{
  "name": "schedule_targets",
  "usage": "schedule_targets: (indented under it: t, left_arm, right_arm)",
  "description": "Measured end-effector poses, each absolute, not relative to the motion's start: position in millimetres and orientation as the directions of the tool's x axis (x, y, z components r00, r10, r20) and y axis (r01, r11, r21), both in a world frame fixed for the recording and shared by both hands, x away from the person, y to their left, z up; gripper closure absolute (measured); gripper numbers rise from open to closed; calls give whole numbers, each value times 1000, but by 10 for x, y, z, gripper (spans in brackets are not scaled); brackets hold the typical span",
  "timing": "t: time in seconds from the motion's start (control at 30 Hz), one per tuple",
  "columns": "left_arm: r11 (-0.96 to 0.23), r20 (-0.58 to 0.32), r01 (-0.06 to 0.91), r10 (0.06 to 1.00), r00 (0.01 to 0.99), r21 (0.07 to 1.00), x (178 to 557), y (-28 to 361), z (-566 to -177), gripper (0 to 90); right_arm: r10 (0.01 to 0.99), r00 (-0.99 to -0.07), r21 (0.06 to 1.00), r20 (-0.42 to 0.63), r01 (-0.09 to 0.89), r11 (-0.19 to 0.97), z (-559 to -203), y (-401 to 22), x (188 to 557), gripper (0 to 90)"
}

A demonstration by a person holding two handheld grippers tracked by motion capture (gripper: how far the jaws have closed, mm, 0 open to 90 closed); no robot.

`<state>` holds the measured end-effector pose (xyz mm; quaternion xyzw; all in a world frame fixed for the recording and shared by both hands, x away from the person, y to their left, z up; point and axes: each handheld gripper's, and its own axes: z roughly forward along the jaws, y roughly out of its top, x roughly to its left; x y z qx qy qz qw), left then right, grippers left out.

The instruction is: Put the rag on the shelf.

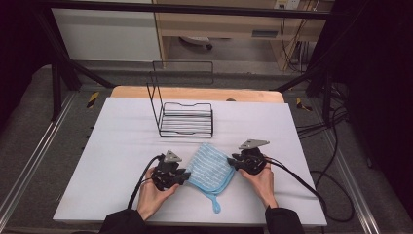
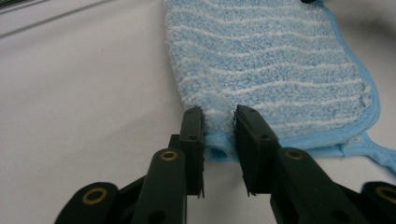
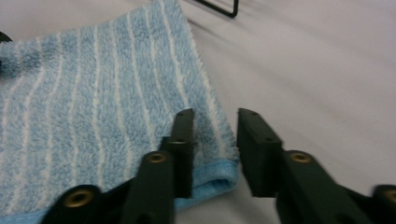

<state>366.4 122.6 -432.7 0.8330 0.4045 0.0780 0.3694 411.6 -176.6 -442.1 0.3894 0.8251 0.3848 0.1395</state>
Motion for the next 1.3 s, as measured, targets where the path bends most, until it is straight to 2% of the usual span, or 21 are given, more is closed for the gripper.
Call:
schedule_targets:
  t: [0.03, 0.07, 0.1, 0.13, 0.2, 0.23, 0.33, 0.57, 0.77, 0.9, 1.2, 1.27, 1.3]
  left_arm:
    - [-400, -173, 612, 725, 666, 682, 3659, 1245, -4316, 663]
    - [-407, -166, 604, 720, 673, 685, 3655, 1262, -4306, 633]
    - [-416, -157, 592, 712, 684, 690, 3645, 1289, -4289, 633]
    - [-428, -143, 582, 709, 690, 691, 3639, 1315, -4275, 566]
    - [-451, -114, 565, 704, 701, 690, 3624, 1374, -4253, 538]
    - [-471, -92, 555, 700, 708, 686, 3613, 1432, -4242, 474]
    - [-482, -76, 550, 702, 709, 682, 3600, 1504, -4234, 386]
    - [-464, -71, 547, 715, 696, 697, 3547, 1827, -4240, 209]
    - [-418, -104, 581, 744, 660, 698, 3542, 2036, -4277, 167]
    - [-412, -103, 580, 748, 656, 703, 3559, 2050, -4275, 139]
    - [-405, -100, 576, 752, 652, 710, 3576, 2053, -4288, 101]
    - [-403, -101, 575, 752, 652, 712, 3576, 2056, -4286, 101]
    - [-404, -99, 573, 751, 652, 713, 3575, 2058, -4283, 102]
  right_arm:
    - [751, -658, 765, 61, 514, 389, -4381, -1772, 4045, 550]
    - [750, -659, 773, 62, 506, 381, -4360, -1775, 4013, 495]
    - [750, -659, 773, 62, 506, 381, -4360, -1775, 4013, 495]
    - [742, -666, 795, 82, 492, 354, -4292, -1779, 3904, 427]
    - [738, -669, 799, 92, 492, 346, -4273, -1779, 3863, 408]
    - [717, -689, 804, 105, 483, 347, -4233, -1750, 3738, 384]
    - [698, -707, 802, 115, 481, 355, -4233, -1705, 3625, 386]
    - [628, -766, 763, 137, 486, 426, -4331, -1395, 3355, 489]
    - [602, -791, 735, 109, 472, 486, -4433, -1236, 3309, 539]
    - [593, -801, 741, 81, 446, 501, -4465, -1191, 3228, 515]
    - [582, -810, 731, -73, 353, 583, -4538, -1079, 3119, 516]
    - [579, -807, 722, -112, 334, 606, -4544, -1046, 3096, 530]
    - [583, -803, 722, -123, 330, 608, -4541, -1057, 3104, 595]
